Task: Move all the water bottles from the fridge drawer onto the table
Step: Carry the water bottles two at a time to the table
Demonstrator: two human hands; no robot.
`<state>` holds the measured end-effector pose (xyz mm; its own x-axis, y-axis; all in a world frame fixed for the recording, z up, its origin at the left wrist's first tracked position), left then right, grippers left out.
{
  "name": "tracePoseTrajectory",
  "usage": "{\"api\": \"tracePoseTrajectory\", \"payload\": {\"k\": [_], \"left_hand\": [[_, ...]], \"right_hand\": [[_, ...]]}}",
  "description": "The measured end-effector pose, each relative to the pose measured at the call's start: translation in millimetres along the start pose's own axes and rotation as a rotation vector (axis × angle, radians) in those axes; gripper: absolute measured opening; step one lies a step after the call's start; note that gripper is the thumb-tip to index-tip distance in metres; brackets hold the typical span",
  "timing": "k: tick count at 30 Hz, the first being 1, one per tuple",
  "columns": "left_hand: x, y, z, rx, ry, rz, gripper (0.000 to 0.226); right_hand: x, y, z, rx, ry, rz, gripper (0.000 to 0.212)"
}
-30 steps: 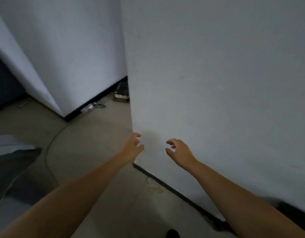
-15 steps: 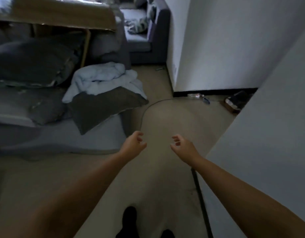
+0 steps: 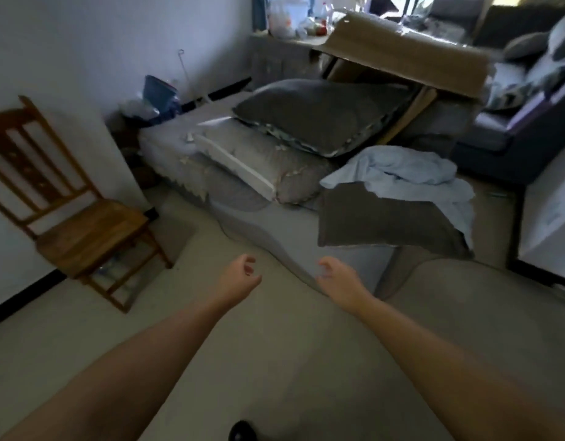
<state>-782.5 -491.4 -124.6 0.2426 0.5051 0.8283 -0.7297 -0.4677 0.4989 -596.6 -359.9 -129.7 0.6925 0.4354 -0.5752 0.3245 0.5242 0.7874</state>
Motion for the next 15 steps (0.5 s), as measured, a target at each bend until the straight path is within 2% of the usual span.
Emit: {"api": "tracePoseTrajectory", "payload": {"k": [4,7,15], "left_hand": [[-21,76,-28,0.067,0.006,0.008,0.039],[-40,133,-42,0.127,0.011,0.031,0.037],[-123,259,-34,0.345,0.187,0.134,0.037]], "right_hand": [[-76,-27,-48,-0.027,0.072,0.011,0.022],[-134,-53,-83,-0.046,0.111,0.044,0.029],[-272,-135,-148,-0.268,0.326,0.158,0.037]]}}
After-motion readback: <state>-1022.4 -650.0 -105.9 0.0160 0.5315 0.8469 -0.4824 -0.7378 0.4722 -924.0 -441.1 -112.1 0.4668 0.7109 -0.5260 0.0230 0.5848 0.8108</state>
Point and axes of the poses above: each hand's wrist, its own z-axis away from the middle knuckle, its own y-axis out of the back of the hand, x = y × z, the point moved 1 cm from there along -z, towards the middle knuckle, and after that the axes turned 11 degrees about z, right-handed, at the moved point
